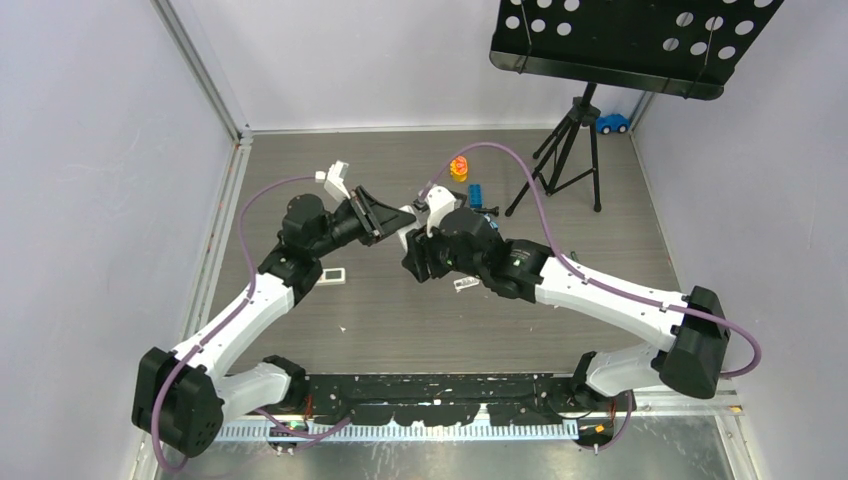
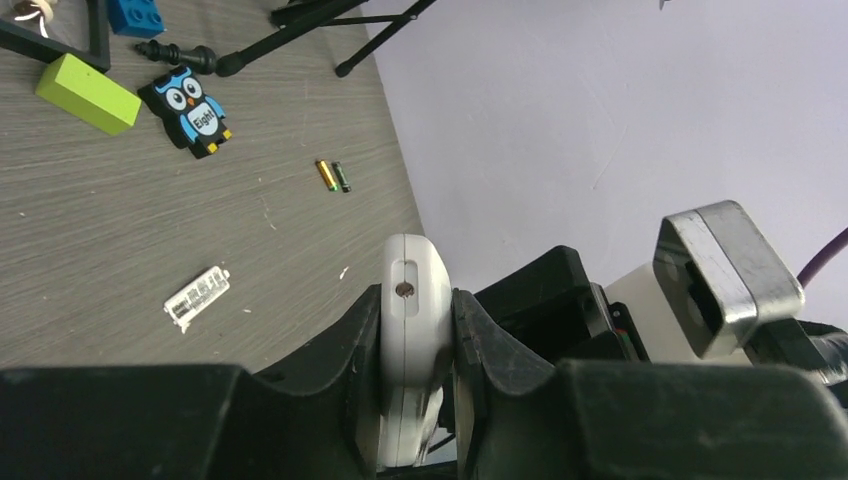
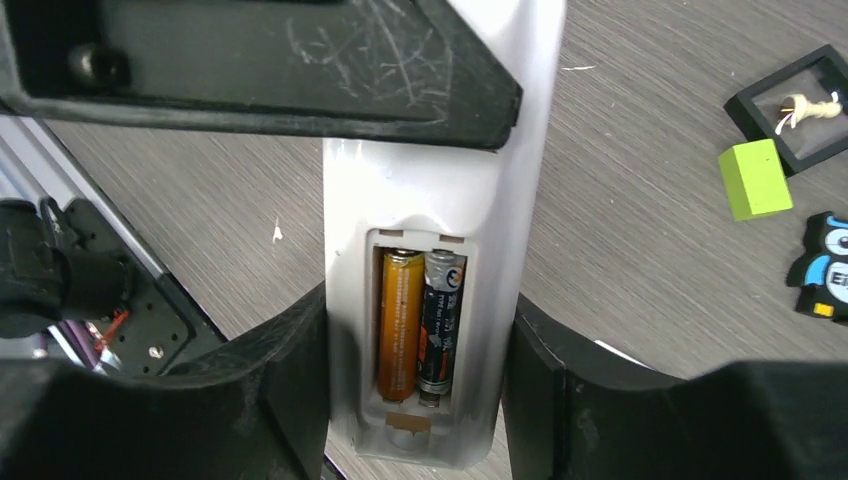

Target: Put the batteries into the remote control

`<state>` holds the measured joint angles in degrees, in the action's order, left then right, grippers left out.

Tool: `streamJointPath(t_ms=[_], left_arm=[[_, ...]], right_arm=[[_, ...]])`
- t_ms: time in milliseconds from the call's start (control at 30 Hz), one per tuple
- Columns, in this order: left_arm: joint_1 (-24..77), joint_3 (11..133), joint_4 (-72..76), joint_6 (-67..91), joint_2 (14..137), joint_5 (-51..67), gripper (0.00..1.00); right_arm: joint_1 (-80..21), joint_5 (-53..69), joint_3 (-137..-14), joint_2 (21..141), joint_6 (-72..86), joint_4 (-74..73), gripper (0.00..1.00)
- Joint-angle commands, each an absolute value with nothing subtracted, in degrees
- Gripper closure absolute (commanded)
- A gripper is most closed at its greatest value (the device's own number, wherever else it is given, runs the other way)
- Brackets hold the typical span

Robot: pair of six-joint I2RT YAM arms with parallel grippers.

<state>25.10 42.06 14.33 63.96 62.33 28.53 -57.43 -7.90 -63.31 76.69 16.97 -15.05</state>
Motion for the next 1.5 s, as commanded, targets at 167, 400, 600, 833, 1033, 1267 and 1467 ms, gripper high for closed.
streamJointPath(t_ms=[167,400,600,833,1033,1267,1467], left_arm=[[23.5,48.2,-0.5,55.2,58.9,42.5,0.61],[22.2,48.5,0.3,53.8,60.2,55.2,0.65],[22.2,47.0,7.7,59.3,62.4,60.0,0.61],[22.3,44.8,11.5,62.6,64.1,64.6,0.69],[22.3,43.6,10.9,61.6,63.8,65.2,0.71],[24.7,44.5,6.5,56.3,64.7,65.2,0.67],[24.7,45.1,2.2,52.9,65.7,63.6,1.00]], right_arm=[[-57.7,0.0,-63.6,68.5,2.4,-21.9,0.79],[-57.7,7.7,-62.3,63.7,-3.7,-25.9,0.82],[-57.6,8.4,-62.8,64.4,-5.2,-27.0,0.83],[-57.7,7.1,-63.7,66.4,-5.9,-26.9,0.83],[-57.7,7.7,-63.8,67.2,-6.0,-26.8,0.83],[-57.7,7.6,-64.2,68.6,-6.1,-26.6,0.83],[-57.7,7.5,-63.6,68.4,-6.6,-26.5,0.80]])
